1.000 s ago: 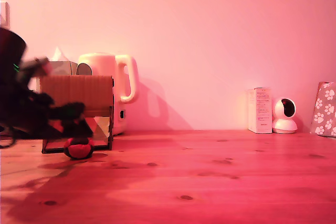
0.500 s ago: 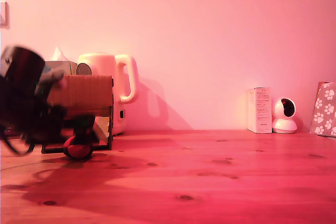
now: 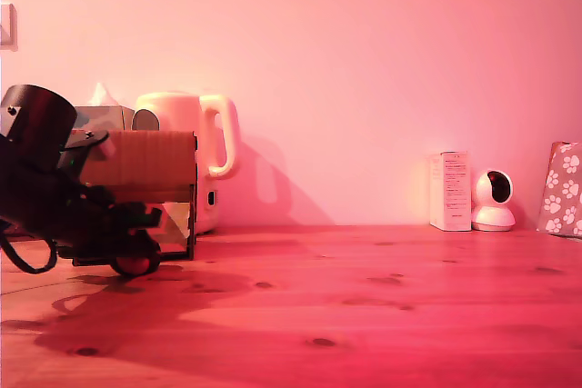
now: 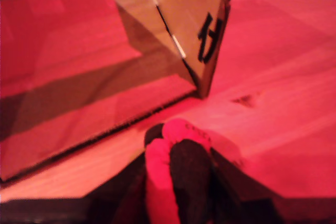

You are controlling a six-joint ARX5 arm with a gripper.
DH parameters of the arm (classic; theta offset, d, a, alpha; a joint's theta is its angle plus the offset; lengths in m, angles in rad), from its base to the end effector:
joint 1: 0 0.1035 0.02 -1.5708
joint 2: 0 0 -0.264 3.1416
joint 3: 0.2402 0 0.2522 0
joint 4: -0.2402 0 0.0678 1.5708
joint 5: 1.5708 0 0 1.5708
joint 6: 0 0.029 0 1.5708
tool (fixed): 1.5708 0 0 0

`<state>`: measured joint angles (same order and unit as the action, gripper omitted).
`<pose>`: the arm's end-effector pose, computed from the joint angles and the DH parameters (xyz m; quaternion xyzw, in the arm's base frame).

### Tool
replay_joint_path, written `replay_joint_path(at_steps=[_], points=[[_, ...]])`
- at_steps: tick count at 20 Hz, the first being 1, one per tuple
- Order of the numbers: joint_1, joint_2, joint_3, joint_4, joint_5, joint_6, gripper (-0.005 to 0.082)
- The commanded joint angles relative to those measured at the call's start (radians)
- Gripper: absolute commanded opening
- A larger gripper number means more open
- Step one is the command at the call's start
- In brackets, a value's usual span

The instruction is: Drop the footbag into the cardboard dice tower

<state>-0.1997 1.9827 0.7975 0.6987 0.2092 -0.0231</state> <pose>0.3501 -0.0770 0.0961 -0.0121 0.2431 -0.1943 0.9503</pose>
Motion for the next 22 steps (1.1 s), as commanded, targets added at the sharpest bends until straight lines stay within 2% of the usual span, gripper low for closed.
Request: replay_joint_path(at_steps=[1,3,6,11,14,19,22], points=[[-0.003,-0.047,-0.01,-0.069,0.032,-0.004,0.0182],[-0.003,-0.113,-0.01,-0.166,0.076,-0.012,0.0182],[-0.003,-0.226,-0.01,-0.299,0.101,-0.034,0.0182],[-0.006,-0.428,-0.01,-0.456,0.106,-0.056,0.0182],[-0.006,-0.541,-0.01,-0.453,0.105,-0.056,0.0182],[-0.006,-0.642,0.002,-0.311,0.095,-0.055,0.0182],[-0.006,-0.64,0.048,-0.272,0.076,-0.022,0.0182]])
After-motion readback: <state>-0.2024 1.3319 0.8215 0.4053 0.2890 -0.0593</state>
